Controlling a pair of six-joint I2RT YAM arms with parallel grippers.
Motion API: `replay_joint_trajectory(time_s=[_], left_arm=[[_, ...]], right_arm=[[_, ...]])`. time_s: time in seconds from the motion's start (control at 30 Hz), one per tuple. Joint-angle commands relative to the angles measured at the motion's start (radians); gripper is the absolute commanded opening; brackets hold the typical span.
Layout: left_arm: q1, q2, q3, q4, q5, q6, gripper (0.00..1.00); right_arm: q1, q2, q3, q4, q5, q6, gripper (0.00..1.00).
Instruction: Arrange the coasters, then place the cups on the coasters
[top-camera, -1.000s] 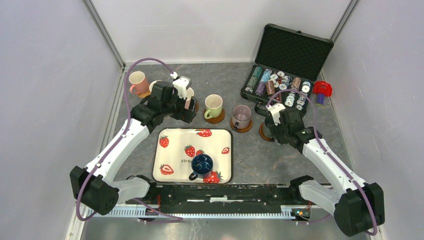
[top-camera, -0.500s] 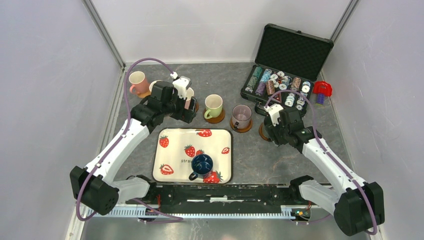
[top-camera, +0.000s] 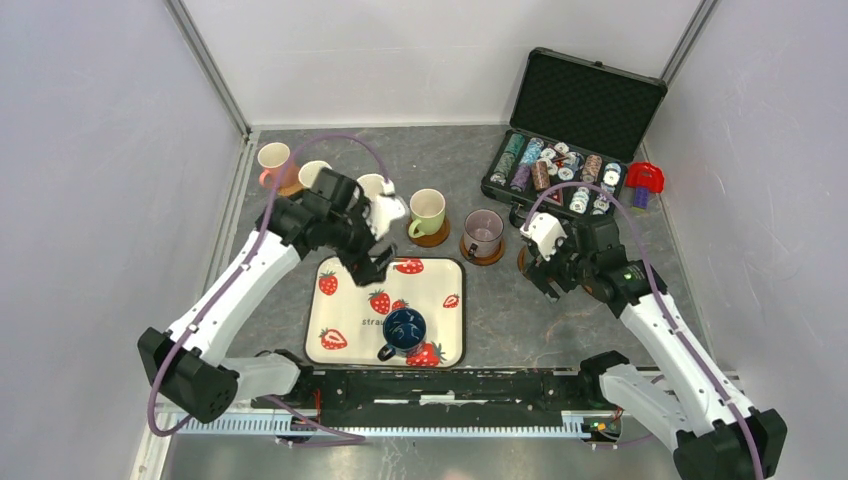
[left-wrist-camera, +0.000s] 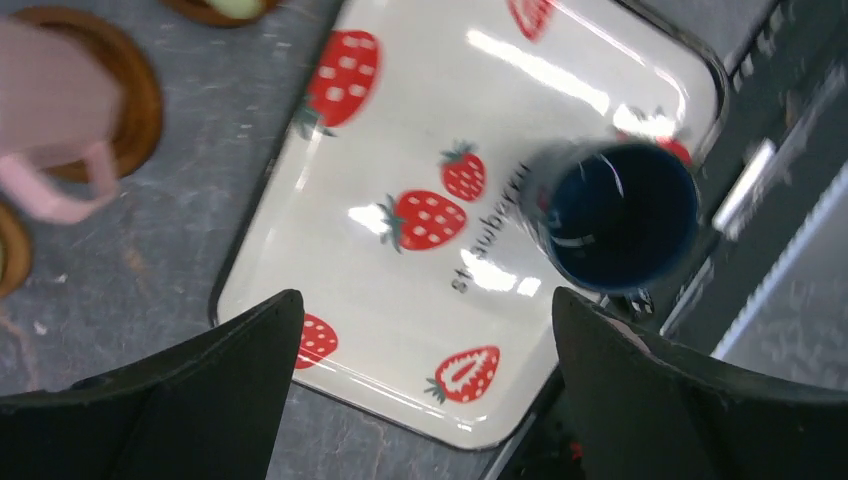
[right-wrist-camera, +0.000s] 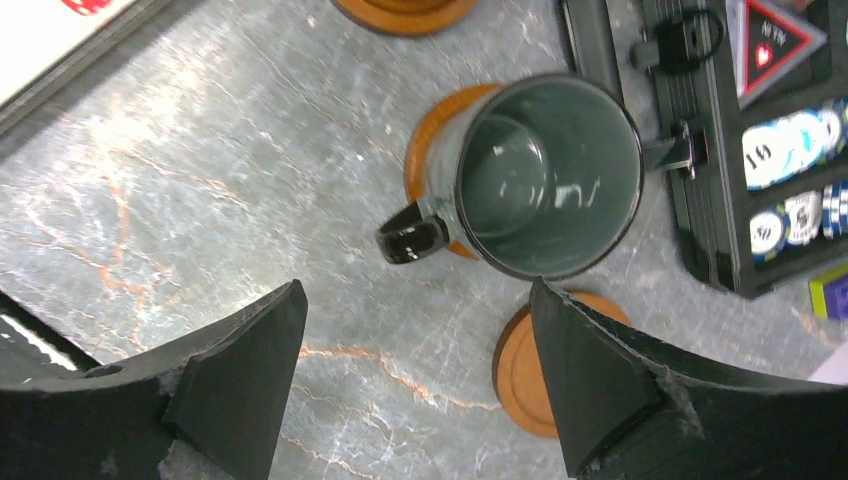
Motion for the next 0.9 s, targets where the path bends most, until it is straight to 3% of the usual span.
replay_joint_trajectory(time_s=[0.0,0.1,0.23,0.43,0.87], left_arm=[[-0.171,-0.094,-0.074,-0.192,0.026,0.306,1.00],[-0.303,-0.177,-0.159,-0.129,-0.028,0.320,1.00],[-0.442,-0.159,-0.171,-0.115,-0.025,0.294,1.00],[-0.678,-0.199,-0.269,0.027,-0.168,0.286,1.00],[-0.733,-0.152,-0.372,0.197,-0.231,0.375,1.00]], right_arm=[[-0.001,-0.013,0.051,0.005,-0.131,-0.052,0.90],[0.001,0.031,0.064,0.007,-0.116,-0.041,0.93],[0.001,0.072,0.079,0.019,-0.081,-0.034,0.96],[0.001,0.119,0.113,0.024,-0.096,-0.010,0.97],[0.001,0.127,0.131,0.008,-0.097,-0.036,0.98]])
